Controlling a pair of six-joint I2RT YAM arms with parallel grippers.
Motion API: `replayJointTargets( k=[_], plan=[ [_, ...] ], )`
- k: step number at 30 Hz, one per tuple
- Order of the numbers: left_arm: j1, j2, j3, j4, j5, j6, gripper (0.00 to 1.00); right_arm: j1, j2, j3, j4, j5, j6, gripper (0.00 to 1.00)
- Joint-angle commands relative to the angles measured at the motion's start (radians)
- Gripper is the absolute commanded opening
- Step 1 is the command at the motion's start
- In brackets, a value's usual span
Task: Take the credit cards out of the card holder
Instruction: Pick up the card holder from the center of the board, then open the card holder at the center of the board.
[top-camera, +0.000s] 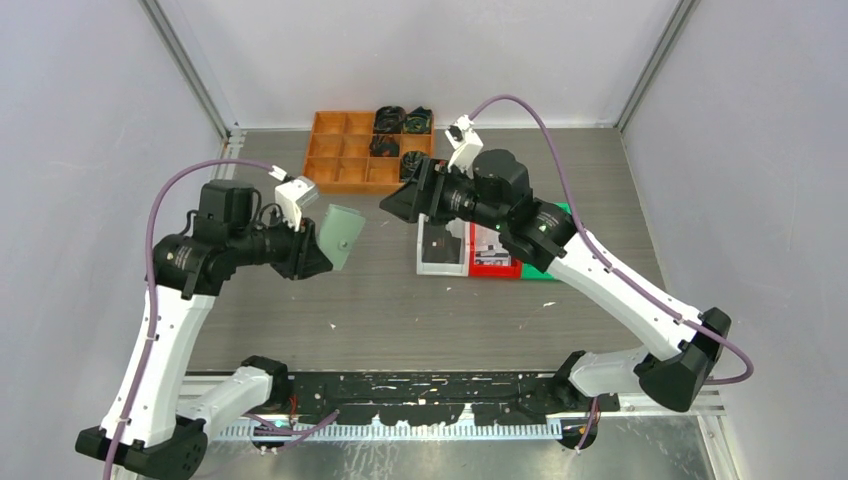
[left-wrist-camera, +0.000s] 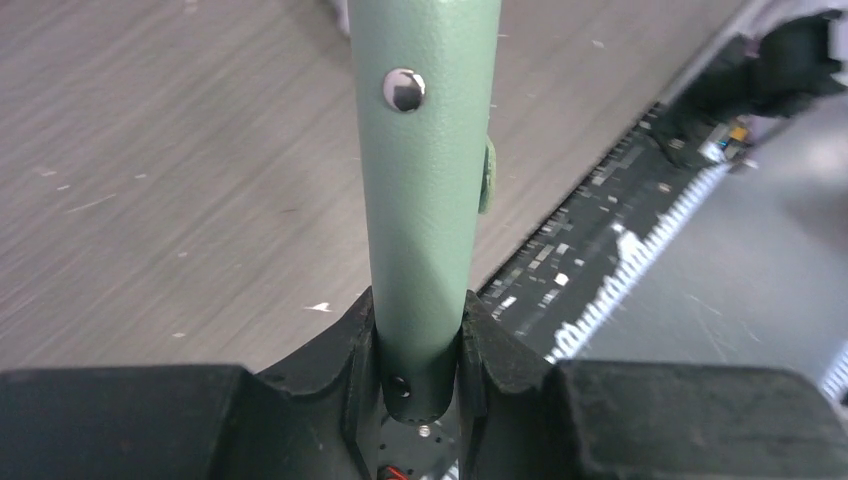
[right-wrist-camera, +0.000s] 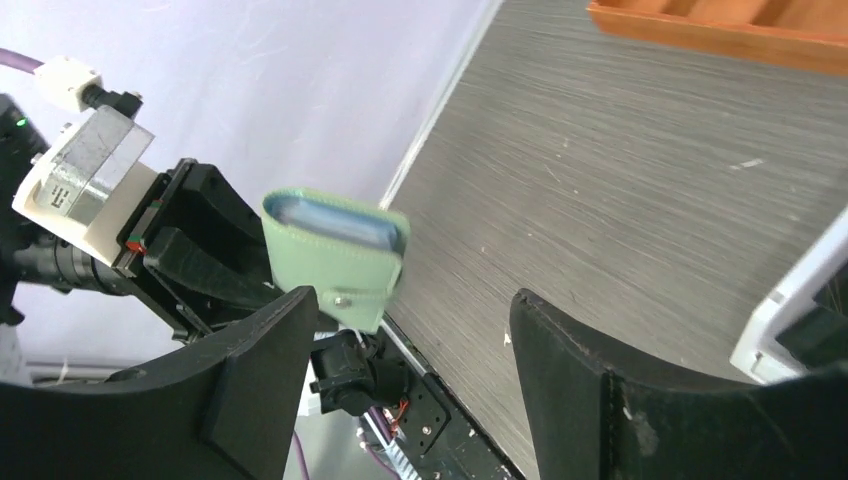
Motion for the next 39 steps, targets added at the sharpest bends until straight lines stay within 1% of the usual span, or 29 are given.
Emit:
replayJointTargets(
  k=[1,5,8,11,13,18,26,30,33,39],
  plan=[
    [0.001,-0.044,-0.031,0.211,-0.205,-0.036,0.0,0.067,-0.028,0.054,-0.107,0.19,0.079,0.75],
    [0.001,-0.068,-0.069,0.264,-0.264,-0.029,0.0,0.159,0.043,0.083,-0.104,0.195,0.153,0.71],
    [0.001,-0.075,-0.086,0.28,-0.267,-0.023,0.0,0.205,0.095,0.118,-0.087,0.21,0.199,0.66],
    [0.0,-0.085,-0.097,0.29,-0.264,-0.022,0.0,0.236,0.136,0.149,-0.049,0.221,0.208,0.62],
    [0.0,-0.098,-0.102,0.303,-0.25,-0.028,0.0,0.252,0.173,0.182,-0.055,0.278,0.204,0.6],
    [0.001,-0.126,-0.113,0.329,-0.205,-0.053,0.0,0.262,0.227,0.231,-0.069,0.321,0.201,0.57],
    [0.001,-0.121,-0.122,0.3,-0.18,-0.052,0.0,0.267,0.296,0.285,-0.079,0.336,0.192,0.56],
    [0.001,-0.13,-0.136,0.295,-0.175,-0.047,0.0,0.267,0.313,0.299,-0.08,0.338,0.191,0.54],
    [0.001,-0.132,-0.14,0.287,-0.165,-0.044,0.0,0.267,0.322,0.307,-0.088,0.347,0.187,0.49],
    [0.001,-0.133,-0.142,0.273,-0.152,-0.023,0.0,0.266,0.347,0.316,-0.096,0.339,0.197,0.34]
  ],
)
